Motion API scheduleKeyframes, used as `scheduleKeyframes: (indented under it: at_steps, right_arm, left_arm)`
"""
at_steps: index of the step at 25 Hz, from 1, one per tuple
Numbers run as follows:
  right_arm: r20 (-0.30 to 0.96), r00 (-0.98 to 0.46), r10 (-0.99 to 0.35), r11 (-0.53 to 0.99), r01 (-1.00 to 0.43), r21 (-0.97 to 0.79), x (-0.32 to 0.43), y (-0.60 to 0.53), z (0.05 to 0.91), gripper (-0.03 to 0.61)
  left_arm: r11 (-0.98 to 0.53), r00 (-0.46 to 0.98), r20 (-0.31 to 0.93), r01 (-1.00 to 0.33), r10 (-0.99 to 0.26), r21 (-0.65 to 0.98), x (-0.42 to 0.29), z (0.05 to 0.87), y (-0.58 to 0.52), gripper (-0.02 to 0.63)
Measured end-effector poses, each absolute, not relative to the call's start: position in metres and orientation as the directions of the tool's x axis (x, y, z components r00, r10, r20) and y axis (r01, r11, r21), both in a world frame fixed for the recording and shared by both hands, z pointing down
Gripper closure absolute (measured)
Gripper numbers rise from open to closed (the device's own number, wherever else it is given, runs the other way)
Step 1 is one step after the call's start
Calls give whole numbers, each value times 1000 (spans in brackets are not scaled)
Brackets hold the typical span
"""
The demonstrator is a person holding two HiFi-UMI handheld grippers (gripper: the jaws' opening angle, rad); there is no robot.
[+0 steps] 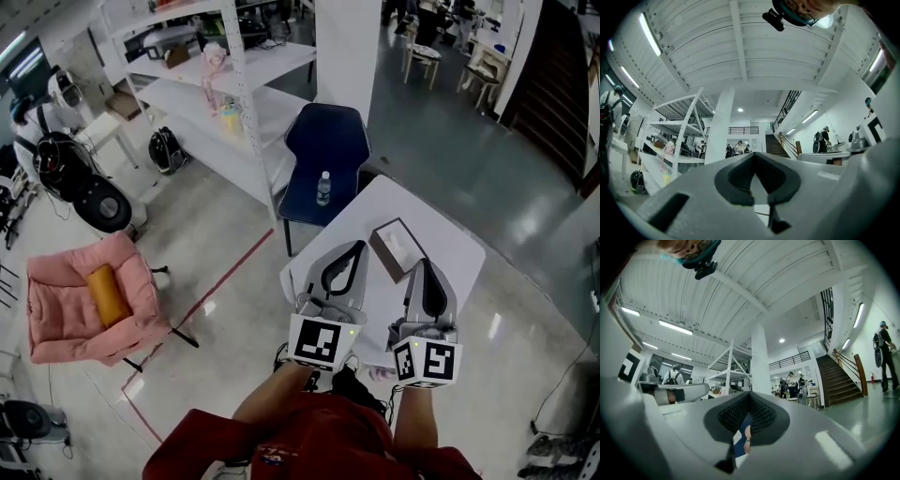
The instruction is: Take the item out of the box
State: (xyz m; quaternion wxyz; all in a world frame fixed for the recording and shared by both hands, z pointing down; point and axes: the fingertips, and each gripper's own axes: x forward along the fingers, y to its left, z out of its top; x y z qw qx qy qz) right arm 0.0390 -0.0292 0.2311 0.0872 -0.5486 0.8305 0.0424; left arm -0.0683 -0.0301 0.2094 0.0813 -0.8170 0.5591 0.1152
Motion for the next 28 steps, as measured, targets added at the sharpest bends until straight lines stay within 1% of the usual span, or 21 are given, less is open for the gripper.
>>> scheduleKeyframes:
  at_steps: [14, 28]
  right_arm:
    - [-203, -401, -893, 418, -907, -48, 82, -119, 221, 578]
    - [-192, -385, -902, 404, -912, -66, 139, -180, 233, 578]
  left_arm:
    - [-341, 343, -276, -938, -898, -58, -23, 195, -114, 612]
    - [-335, 337, -275, -941, -900, -54, 26, 199, -179, 612]
